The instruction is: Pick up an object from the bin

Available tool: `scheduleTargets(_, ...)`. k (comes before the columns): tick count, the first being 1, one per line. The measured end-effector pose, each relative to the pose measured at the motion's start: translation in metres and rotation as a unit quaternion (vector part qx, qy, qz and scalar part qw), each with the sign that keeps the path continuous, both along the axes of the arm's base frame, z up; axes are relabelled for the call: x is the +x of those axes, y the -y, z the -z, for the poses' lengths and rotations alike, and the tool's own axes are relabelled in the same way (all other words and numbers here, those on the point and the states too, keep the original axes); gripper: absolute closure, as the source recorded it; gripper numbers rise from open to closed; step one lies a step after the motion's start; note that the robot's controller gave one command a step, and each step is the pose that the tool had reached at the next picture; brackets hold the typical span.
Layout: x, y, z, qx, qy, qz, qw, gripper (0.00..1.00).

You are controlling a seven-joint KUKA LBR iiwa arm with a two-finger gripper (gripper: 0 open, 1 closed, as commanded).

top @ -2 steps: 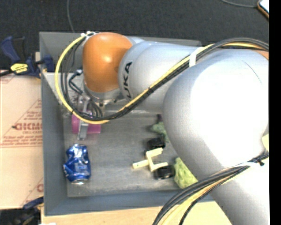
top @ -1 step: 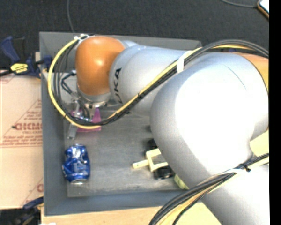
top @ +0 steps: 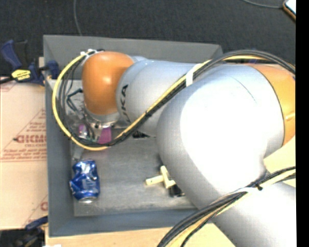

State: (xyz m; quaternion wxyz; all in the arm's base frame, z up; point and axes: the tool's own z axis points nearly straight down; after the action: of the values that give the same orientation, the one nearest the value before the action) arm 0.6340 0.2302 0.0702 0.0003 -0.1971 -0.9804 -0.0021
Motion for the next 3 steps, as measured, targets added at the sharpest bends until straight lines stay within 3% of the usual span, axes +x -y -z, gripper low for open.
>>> scheduleTargets(1, 0.0095, 0.008, -0.0009, 0.002, 0.009, -0.016, 0.9998, 1.0)
scheduleTargets(3, 0.0089, 0.0084, -0.0072, 0.002, 0.0097, -0.016, 0.9998, 1.0)
